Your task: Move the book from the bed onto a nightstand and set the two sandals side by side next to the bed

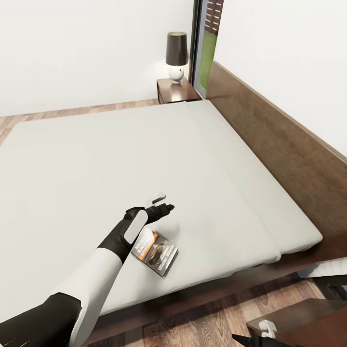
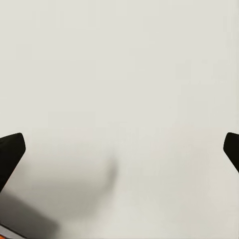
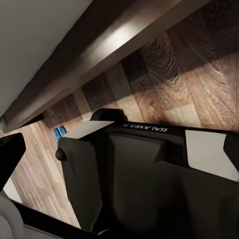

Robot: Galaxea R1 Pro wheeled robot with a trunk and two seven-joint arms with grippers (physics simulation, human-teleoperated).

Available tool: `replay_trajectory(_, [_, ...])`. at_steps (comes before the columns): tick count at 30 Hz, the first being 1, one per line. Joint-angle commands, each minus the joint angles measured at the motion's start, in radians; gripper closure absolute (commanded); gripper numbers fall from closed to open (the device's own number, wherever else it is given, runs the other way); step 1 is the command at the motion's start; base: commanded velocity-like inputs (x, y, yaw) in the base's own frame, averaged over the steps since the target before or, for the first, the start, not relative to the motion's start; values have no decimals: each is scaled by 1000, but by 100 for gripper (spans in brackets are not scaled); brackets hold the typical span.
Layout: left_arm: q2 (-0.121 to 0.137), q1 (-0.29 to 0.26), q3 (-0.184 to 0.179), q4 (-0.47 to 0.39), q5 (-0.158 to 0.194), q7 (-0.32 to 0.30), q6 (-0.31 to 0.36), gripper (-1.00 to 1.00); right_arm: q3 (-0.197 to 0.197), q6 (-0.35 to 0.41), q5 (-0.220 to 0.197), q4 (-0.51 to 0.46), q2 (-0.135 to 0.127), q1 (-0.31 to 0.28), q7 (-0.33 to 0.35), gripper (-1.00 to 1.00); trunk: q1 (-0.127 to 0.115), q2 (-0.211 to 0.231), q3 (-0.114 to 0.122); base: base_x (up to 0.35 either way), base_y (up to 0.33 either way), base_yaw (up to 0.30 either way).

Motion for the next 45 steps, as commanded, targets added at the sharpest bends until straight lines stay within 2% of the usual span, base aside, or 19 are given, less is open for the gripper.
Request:
replay_trajectory(1, [0, 0, -1, -1, 10, 9, 3, -100, -9, 10, 6, -1, 0, 0, 5, -100, 4, -8, -4, 0, 0, -9])
replay_trajectory(34, [0, 0, -1, -1, 11, 9, 3, -100, -9, 11, 6, -1, 0, 0, 6, -100, 130, -239, -107, 0, 0, -1])
replay_trajectory(45, [0, 0, 0, -1, 11, 9, 3, -100, -9, 11, 6, -1, 0, 0, 6, -100, 130, -239, -107, 0, 0, 0])
